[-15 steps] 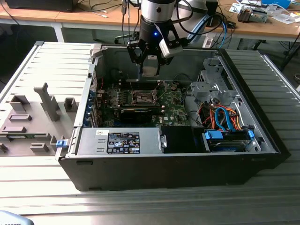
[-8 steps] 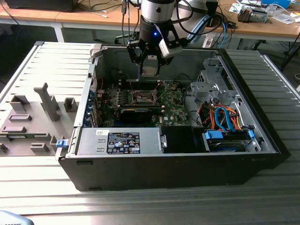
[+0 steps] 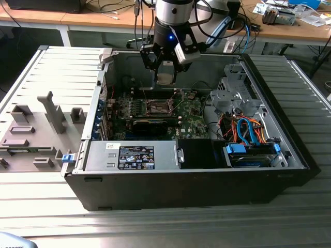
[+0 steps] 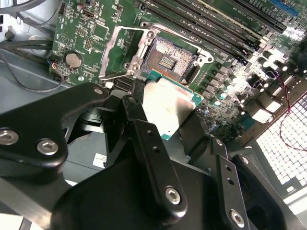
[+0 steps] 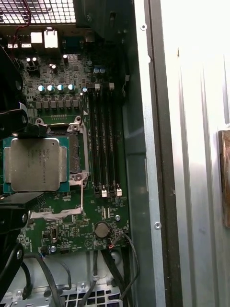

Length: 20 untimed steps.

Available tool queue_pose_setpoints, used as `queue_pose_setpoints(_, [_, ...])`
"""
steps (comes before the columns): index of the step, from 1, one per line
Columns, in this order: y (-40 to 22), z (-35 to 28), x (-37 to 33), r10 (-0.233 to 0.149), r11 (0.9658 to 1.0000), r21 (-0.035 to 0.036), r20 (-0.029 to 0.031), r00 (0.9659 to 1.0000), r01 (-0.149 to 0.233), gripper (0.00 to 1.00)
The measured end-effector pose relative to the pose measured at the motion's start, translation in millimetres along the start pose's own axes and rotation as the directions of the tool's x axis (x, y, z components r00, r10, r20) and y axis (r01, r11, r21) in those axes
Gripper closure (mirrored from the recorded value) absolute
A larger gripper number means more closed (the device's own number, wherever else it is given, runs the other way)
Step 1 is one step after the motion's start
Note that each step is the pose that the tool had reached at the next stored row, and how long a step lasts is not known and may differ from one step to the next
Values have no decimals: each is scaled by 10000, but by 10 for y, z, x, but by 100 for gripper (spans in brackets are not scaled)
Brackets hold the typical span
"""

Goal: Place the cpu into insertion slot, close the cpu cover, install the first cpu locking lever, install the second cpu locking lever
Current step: 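Place the cpu into insertion slot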

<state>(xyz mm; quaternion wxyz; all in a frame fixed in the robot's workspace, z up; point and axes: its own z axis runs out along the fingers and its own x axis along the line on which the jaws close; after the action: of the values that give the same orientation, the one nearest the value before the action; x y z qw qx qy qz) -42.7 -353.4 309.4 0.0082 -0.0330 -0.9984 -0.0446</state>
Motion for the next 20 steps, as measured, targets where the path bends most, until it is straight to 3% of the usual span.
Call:
queue_pose_setpoints(2, [0, 1, 0, 153, 9999, -3, 14, 9999, -153, 46])
queue_pose_setpoints(20, [0, 3, 0, 299, 9996, -6, 27, 9995, -299, 46])
